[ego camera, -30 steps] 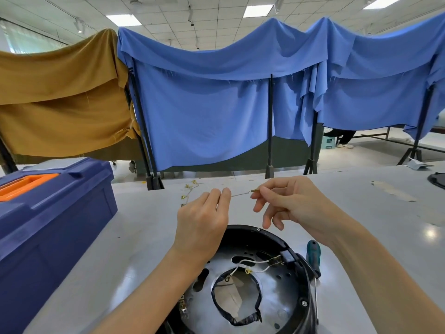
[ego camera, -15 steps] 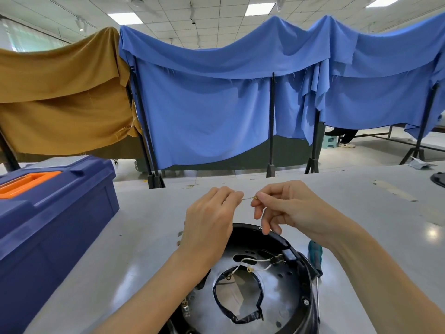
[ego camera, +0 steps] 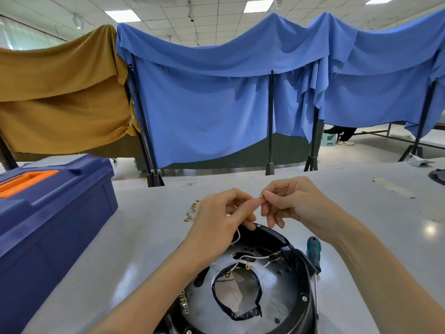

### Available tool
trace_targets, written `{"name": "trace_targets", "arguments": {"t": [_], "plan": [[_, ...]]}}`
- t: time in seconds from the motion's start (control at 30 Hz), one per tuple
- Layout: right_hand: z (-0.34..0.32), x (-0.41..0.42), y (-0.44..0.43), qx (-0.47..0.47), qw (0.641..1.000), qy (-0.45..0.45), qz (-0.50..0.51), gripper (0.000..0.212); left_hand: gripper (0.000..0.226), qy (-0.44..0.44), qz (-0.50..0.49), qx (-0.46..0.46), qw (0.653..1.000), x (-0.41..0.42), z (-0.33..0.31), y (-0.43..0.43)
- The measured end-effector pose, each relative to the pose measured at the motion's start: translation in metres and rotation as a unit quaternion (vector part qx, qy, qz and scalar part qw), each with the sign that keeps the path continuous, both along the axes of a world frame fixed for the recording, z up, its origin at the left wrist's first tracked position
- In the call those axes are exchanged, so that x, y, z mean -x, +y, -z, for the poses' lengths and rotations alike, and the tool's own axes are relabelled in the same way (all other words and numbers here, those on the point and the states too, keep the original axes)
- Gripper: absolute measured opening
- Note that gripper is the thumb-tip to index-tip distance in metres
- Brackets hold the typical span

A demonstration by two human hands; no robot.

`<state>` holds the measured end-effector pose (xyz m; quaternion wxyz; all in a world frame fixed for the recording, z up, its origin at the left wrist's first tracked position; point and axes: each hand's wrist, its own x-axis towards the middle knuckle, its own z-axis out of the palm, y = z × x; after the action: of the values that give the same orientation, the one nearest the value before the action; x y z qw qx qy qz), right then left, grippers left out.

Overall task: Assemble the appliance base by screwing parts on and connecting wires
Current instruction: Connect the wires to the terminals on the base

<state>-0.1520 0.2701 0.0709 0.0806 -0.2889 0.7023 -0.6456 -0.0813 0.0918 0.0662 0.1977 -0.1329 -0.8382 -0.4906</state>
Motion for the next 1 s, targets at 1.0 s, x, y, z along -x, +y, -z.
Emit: {"name": "trace_targets", "arguments": {"t": [1.0], "plan": [[0.058,0.013,-0.027,-0.183,0.970,0.063,0.149,0.032,0.016,-0.099,-0.034,0.230,0.968,-0.029,0.035,0.022]]}}
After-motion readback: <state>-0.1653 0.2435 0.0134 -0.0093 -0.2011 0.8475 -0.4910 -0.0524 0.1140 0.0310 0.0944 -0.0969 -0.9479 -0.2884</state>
